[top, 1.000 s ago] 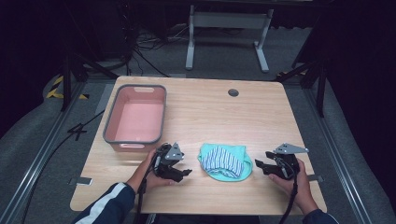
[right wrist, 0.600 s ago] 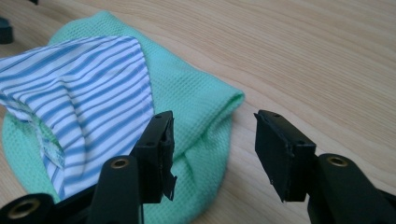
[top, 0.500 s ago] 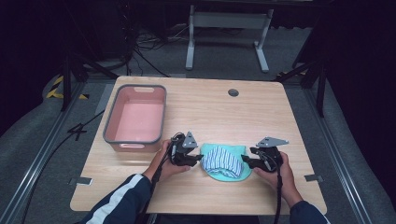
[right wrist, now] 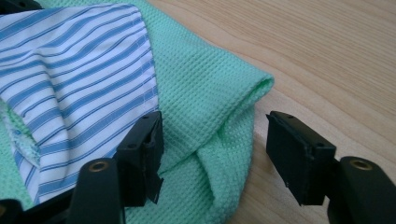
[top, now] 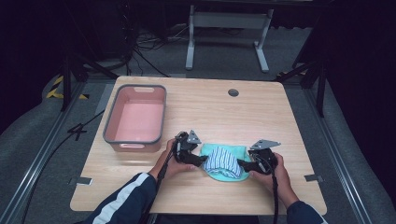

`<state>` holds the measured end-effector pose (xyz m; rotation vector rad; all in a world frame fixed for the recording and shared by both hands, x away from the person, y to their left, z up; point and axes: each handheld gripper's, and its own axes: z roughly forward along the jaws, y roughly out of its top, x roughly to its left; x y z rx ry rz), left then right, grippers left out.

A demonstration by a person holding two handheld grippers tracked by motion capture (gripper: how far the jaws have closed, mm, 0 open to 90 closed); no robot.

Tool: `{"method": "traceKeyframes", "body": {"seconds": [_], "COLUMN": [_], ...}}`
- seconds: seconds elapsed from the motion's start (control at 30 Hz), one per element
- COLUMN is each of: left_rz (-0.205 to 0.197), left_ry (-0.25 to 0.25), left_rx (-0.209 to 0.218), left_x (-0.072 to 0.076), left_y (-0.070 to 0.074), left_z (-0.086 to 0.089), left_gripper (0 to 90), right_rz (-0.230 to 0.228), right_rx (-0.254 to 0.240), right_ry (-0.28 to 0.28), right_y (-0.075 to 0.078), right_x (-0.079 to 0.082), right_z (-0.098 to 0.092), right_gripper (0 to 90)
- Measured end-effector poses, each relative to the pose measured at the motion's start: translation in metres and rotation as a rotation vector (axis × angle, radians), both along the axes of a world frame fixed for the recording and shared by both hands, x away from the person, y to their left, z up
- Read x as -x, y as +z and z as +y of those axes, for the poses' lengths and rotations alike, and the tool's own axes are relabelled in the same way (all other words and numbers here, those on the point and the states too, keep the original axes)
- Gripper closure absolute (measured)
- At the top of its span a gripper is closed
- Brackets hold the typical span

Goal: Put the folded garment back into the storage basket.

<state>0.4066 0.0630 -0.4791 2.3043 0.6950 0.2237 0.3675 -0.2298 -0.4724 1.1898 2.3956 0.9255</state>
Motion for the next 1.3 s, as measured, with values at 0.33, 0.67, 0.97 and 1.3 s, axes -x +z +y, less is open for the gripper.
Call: {"method": "traceKeyframes", "body": {"seconds": [0.33, 0.67, 0.97, 1.3], "left_rz": [-0.001, 0.036, 0.020, 0.003], "left_ry": [-0.017, -0.085, -0.091, -0.130], "left_rx": [-0.011, 0.018, -0.013, -0.038], "left_x": [0.003, 0.006, 0.012, 0.019], "left_y": [0.002, 0.005, 0.007, 0.013], "left_z": [-0.001, -0.003, -0.008, -0.013], "left_gripper": [34.6, 70.6, 77.9, 82.1], "right_rz": [0.024, 0.034, 0.036, 0.006], "right_rx": [-0.015, -0.043, -0.049, -0.040], "right_ry": [0.043, 0.085, 0.094, 0.110], "right_y": [0.001, 0.001, 0.001, 0.008], "right_x": [0.001, 0.005, 0.005, 0.010], "right_z": [0.001, 0.003, 0.004, 0.004], "right_gripper": [52.7, 75.6, 80.6, 81.7]}}
